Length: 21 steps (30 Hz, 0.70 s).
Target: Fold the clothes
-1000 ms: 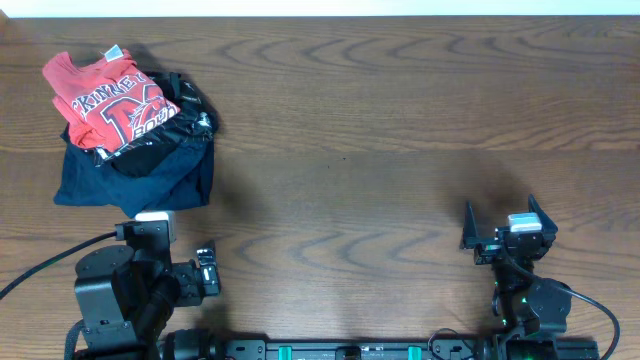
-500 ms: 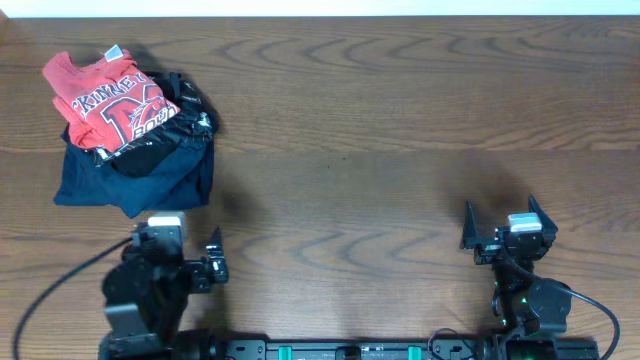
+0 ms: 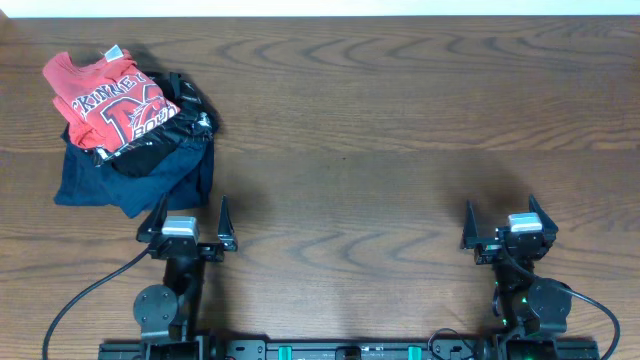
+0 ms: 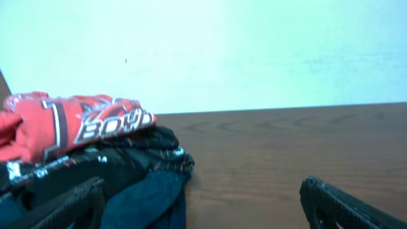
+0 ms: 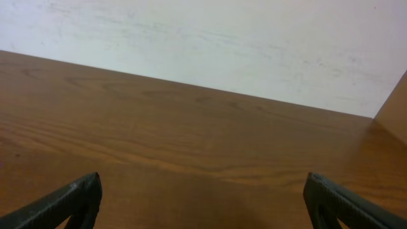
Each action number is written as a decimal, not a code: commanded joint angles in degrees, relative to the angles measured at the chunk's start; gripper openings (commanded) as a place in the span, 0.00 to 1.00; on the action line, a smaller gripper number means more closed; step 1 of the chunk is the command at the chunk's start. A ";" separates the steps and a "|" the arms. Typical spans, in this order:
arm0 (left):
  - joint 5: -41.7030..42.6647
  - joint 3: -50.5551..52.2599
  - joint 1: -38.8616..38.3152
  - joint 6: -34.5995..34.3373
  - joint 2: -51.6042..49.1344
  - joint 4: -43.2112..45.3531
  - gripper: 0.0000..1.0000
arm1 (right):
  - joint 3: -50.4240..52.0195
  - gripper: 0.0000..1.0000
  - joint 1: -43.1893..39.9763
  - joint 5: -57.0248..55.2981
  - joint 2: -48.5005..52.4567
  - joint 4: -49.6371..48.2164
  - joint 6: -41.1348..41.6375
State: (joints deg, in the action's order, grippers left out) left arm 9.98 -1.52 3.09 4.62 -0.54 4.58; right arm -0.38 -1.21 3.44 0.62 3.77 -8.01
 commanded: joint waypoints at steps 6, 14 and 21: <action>-1.81 1.29 -0.35 -0.26 0.44 -5.03 0.98 | 0.07 0.99 -0.28 0.44 -0.35 0.22 -0.66; -1.90 1.29 -0.33 -0.37 0.31 -7.80 0.98 | 0.07 0.99 -0.28 0.46 -0.35 0.22 -0.66; -1.90 1.29 -0.33 -0.37 0.31 -7.80 0.98 | 0.07 0.99 -0.28 0.44 -0.35 0.22 -0.66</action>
State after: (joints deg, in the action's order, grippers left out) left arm 7.49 -0.78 3.09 4.51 -0.58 -0.67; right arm -0.38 -1.21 3.46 0.62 3.77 -8.03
